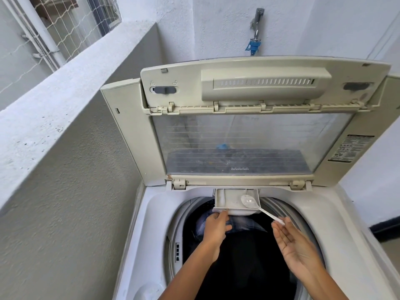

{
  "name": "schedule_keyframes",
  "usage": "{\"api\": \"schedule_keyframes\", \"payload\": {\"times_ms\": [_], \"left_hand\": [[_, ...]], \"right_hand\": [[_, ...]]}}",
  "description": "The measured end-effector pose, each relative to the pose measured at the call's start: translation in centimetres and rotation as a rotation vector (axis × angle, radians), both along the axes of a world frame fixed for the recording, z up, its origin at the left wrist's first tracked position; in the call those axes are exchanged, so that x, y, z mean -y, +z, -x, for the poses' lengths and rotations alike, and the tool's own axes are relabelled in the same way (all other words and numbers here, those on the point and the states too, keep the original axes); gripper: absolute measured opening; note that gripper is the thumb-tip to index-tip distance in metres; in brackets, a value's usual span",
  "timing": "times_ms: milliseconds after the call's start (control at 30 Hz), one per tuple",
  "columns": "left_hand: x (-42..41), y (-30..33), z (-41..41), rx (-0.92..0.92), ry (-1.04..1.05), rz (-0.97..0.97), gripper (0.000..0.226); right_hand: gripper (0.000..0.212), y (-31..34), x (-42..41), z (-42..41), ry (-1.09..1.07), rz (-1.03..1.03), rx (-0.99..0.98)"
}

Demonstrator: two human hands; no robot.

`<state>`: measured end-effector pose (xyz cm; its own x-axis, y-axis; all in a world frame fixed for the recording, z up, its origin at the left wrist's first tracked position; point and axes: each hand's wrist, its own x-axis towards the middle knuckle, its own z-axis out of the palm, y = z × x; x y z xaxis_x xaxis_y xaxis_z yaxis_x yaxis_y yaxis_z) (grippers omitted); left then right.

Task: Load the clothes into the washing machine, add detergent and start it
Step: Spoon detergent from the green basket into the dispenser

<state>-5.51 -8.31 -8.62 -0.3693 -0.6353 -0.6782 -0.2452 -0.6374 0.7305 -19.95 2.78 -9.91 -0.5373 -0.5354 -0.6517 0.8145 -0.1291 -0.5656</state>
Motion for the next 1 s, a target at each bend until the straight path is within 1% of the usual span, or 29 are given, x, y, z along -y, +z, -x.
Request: {"api": "schedule_keyframes", "payload": {"times_ms": [133,267,333,400,500,600,700,733,833,900,1000], "left_hand": [[-0.8,1.2,-0.9,-0.003,-0.001,0.039,0.017],[-2.0,2.7,-2.6,0.002,0.023,0.149,0.022],[-2.6,3.8,-3.8,-0.007,0.043,0.228,0.02],[-3.4,5.1,-5.4,-0.011,0.05,0.338,0.022],[-4.2,7.5,-8.0,0.006,0.098,0.532,0.032],[-5.5,11.0,-10.9,0.032,0.158,0.729,0.035],[-7.2,14.3,-13.9,0.053,0.247,0.95,0.033],[-7.9,15.3,-15.1,0.074,0.279,1.027,0.034],[-10.0,18.4,-19.0,0.213,0.348,1.257,0.041],[-11.6,20.4,-21.8,0.306,0.393,1.386,0.039],[-14.4,22.9,-25.3,0.365,0.461,1.532,0.031]], "right_hand": [[0.02,1.3,0.1,-0.5,-0.016,0.014,-0.01],[0.013,3.4,0.2,-1.4,0.01,0.067,-0.029],[0.024,4.7,0.4,-1.9,0.036,0.107,-0.046],[0.038,6.7,0.5,-2.8,0.074,0.151,-0.077],[0.046,10.3,0.8,-4.9,0.159,0.234,-0.122],[0.046,14.4,1.0,-7.5,0.259,0.327,-0.148],[0.035,18.3,1.4,-10.2,0.377,0.42,-0.161],[0.035,19.4,1.5,-11.2,0.418,0.454,-0.164],[0.047,22.4,1.9,-14.1,0.515,0.542,-0.179],[0.049,24.5,2.0,-16.2,0.592,0.599,-0.17],[0.048,26.9,2.5,-19.0,0.698,0.66,-0.174]]}}
